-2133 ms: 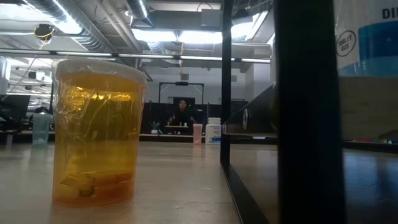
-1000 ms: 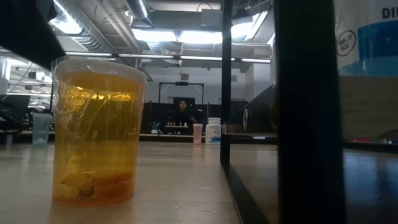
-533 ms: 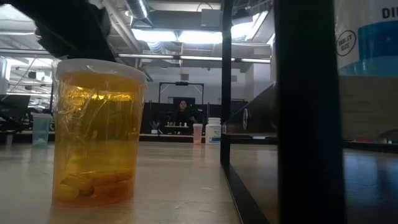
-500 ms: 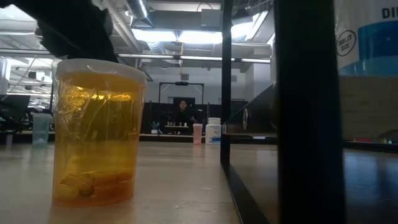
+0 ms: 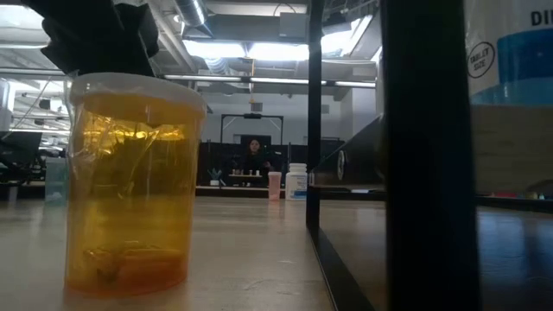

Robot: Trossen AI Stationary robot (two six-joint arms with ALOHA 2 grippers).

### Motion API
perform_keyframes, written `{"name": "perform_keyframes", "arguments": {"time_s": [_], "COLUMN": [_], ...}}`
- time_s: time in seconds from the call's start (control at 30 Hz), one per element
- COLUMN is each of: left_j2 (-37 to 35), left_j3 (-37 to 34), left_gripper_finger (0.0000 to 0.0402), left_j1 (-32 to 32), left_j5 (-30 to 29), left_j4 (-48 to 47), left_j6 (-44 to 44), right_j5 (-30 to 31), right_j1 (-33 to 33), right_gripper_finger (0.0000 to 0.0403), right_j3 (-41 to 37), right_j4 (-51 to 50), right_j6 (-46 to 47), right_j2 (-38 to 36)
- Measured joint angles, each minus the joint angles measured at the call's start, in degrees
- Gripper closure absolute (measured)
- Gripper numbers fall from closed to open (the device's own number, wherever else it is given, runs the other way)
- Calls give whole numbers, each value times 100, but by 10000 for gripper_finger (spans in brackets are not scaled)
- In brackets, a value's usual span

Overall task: Pick and place medicine bottles onto shelf by color
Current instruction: Put the bottom center orange pill bottle on the shelf

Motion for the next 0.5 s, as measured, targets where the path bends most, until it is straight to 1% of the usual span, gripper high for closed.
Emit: {"name": "perform_keyframes", "arguments": {"time_s": [0.13, 0.27, 0.5], "left_j2": [0, 69, 197], "left_j3": [0, 2, 2], "left_gripper_finger": [109, 109, 109], "left_j1": [-9, -30, -5], "left_j5": [1, 134, 149], "left_j4": [65, 93, 67], "left_j6": [22, 297, 301], "right_j5": [0, 0, 0], "right_j1": [0, 0, 0], "right_gripper_finger": [97, 97, 97], "right_j3": [0, 2, 2], "right_j4": [0, 1, 2], "right_j6": [-5, -7, 2], "right_j2": [0, 0, 0]}}
